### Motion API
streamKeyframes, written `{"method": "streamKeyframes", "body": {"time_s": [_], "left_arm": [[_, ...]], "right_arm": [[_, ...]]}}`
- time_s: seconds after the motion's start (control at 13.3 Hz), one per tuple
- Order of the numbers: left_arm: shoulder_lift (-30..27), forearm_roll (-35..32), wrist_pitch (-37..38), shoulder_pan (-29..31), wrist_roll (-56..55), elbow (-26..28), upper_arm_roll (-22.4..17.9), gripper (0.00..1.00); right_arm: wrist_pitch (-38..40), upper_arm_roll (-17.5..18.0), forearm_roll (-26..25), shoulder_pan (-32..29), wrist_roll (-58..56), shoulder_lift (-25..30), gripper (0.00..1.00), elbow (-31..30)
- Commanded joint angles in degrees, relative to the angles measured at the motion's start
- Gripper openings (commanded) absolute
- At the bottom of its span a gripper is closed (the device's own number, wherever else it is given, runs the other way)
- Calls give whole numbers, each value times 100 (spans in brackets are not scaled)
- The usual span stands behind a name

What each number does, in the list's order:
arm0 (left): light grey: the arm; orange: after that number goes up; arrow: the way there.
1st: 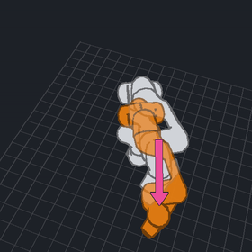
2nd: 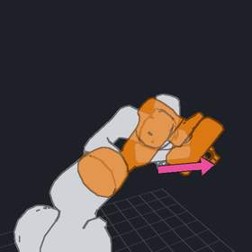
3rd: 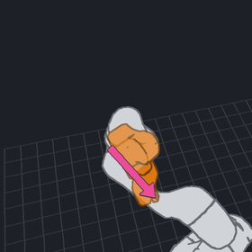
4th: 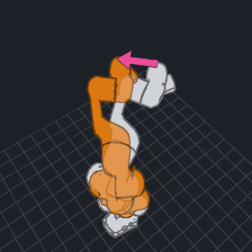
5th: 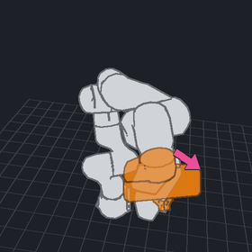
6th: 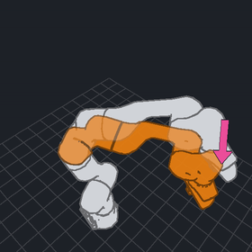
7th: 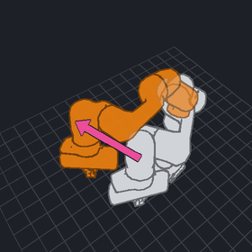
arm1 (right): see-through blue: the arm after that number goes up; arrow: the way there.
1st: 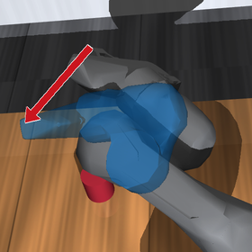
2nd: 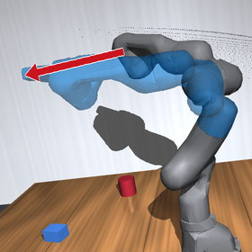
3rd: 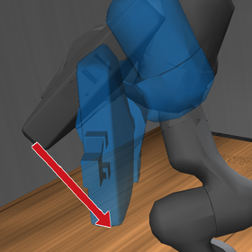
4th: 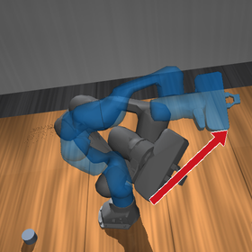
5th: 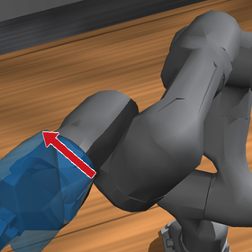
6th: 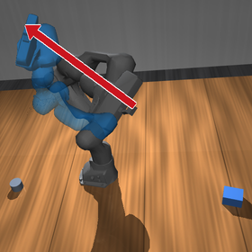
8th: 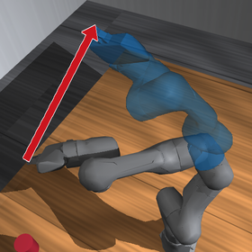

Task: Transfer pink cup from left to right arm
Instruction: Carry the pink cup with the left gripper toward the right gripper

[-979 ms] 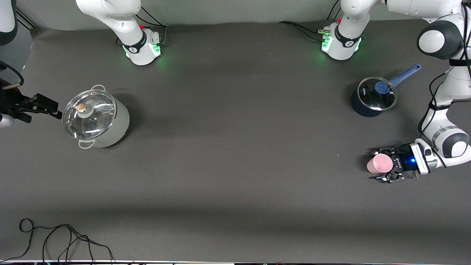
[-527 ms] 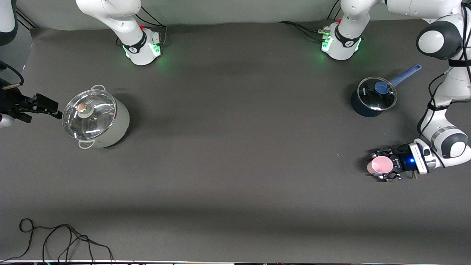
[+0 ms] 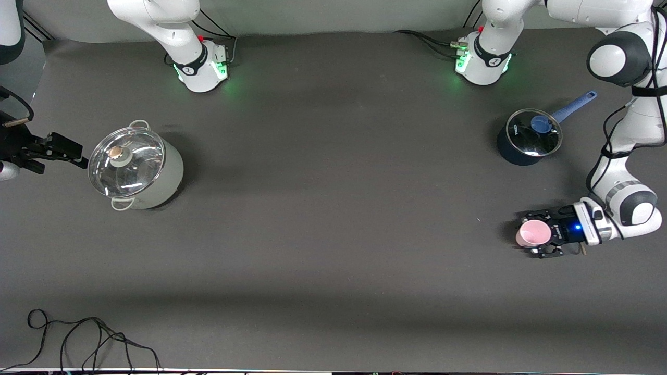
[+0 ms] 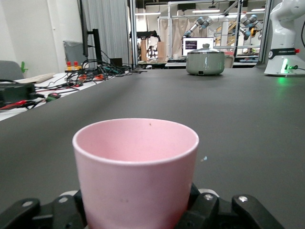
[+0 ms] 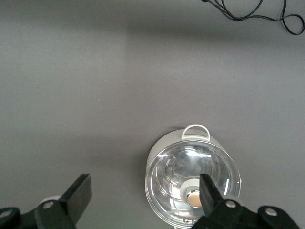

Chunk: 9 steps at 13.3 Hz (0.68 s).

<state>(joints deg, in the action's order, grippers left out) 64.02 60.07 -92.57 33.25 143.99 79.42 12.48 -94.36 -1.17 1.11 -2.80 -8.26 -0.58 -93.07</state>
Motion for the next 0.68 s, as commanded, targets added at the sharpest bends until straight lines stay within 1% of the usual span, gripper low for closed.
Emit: {"method": "streamKeyframes", "body": {"time_s": [0.0, 0.3, 0.6], "left_arm": [[49, 92, -67, -240, 86, -102, 288, 0], [-13, 259, -638, -432, 59, -111, 921, 0], [-21, 417, -1490, -994, 50, -102, 1414, 0]], "right_arm": [[76, 2, -31, -19, -97, -4, 100, 70], [76, 2, -31, -19, -71, -4, 100, 70], [67, 2, -31, -19, -71, -4, 100, 70]]}}
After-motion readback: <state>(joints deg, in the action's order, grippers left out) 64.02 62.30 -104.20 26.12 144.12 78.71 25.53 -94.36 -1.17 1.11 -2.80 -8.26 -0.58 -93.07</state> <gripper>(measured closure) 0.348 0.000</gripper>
